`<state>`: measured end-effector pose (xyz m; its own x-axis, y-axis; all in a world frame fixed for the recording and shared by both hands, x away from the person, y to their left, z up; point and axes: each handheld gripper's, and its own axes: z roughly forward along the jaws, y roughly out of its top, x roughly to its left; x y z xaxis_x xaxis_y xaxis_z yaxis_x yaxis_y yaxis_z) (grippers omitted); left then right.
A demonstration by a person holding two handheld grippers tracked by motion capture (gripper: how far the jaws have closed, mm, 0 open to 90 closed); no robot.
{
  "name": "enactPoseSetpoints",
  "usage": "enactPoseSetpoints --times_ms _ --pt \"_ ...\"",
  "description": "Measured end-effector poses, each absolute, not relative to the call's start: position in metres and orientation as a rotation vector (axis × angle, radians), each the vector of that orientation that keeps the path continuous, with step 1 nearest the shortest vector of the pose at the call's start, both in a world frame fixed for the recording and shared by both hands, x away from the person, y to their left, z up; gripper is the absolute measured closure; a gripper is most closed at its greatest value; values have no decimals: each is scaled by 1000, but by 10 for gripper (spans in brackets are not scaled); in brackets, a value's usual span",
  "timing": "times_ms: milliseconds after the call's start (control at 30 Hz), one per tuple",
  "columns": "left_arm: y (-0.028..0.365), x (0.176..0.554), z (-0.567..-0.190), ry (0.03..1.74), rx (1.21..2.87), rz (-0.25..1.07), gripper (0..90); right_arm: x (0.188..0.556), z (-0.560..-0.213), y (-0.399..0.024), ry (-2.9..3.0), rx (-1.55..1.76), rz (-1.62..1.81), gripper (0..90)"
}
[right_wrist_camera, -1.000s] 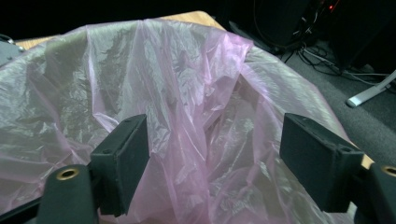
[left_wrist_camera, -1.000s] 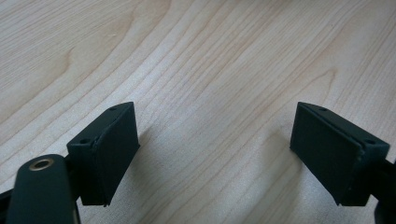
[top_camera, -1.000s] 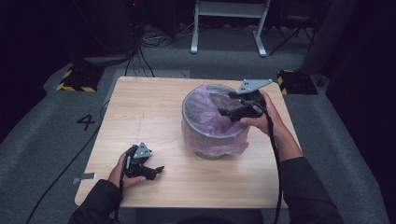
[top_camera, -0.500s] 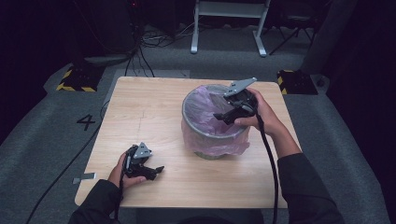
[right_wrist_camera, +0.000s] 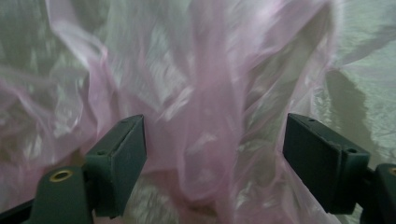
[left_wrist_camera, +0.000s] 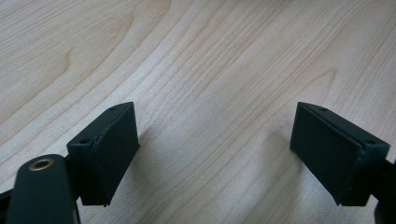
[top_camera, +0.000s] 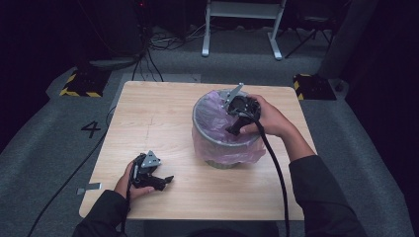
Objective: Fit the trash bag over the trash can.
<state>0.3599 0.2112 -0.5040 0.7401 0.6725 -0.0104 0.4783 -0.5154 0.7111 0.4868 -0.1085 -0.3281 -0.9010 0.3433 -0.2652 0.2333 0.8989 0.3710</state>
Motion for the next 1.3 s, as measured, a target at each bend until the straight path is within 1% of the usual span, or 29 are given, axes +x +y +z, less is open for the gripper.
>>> enactPoseSetpoints --times_ms 300,467,667,767,967,1133,1300 --pt "211 360 -504 859 2217 349 152 491 -337 -96 2838 416 235 205" --pt "211 360 -504 866 2217 349 151 491 -336 -96 2818 434 232 209" --pt "211 360 -504 867 2216 348 151 485 -328 -109 2732 408 508 206" --pt "211 360 -504 868 2214 355 151 483 -323 -118 2668 466 669 205" --pt "211 360 -504 880 2209 358 151 479 -319 -132 2559 516 805 205" --pt "211 360 -504 881 2208 361 151 479 -318 -147 2477 598 994 210" --pt "212 361 -504 882 2209 361 151 477 -318 -154 2435 614 1064 209"
